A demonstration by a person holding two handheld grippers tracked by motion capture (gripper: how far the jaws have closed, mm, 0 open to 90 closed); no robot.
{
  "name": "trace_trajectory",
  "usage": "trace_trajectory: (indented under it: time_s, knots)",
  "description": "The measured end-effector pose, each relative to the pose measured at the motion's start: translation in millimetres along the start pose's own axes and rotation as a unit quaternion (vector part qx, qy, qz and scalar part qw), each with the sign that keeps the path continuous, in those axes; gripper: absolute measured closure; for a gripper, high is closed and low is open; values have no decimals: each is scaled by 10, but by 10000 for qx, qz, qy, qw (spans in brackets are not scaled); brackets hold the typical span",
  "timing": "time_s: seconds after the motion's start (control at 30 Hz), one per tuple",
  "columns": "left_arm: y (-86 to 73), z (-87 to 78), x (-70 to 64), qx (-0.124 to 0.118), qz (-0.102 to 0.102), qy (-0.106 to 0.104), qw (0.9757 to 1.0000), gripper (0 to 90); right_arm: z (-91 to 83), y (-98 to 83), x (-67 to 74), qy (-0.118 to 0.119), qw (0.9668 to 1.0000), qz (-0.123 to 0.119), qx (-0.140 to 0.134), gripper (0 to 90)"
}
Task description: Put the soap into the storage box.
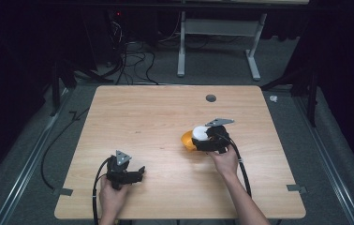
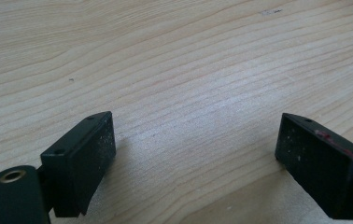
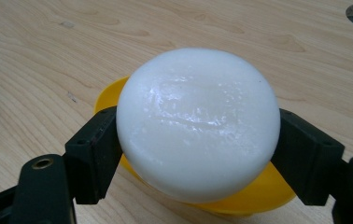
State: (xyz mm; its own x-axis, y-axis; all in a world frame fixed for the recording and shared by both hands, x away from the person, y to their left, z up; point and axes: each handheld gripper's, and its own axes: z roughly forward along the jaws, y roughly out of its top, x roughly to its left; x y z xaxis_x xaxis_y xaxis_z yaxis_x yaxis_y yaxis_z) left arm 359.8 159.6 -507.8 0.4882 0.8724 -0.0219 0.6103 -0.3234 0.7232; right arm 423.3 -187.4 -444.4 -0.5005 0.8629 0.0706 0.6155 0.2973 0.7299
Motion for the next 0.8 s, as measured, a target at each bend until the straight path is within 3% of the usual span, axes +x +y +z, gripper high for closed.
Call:
trace_trajectory:
  time_s: [0.8]
  knots:
    - [0,0,-1,2,4,3,10000,125,198,-31,-14,-4,9995,108,288,234]
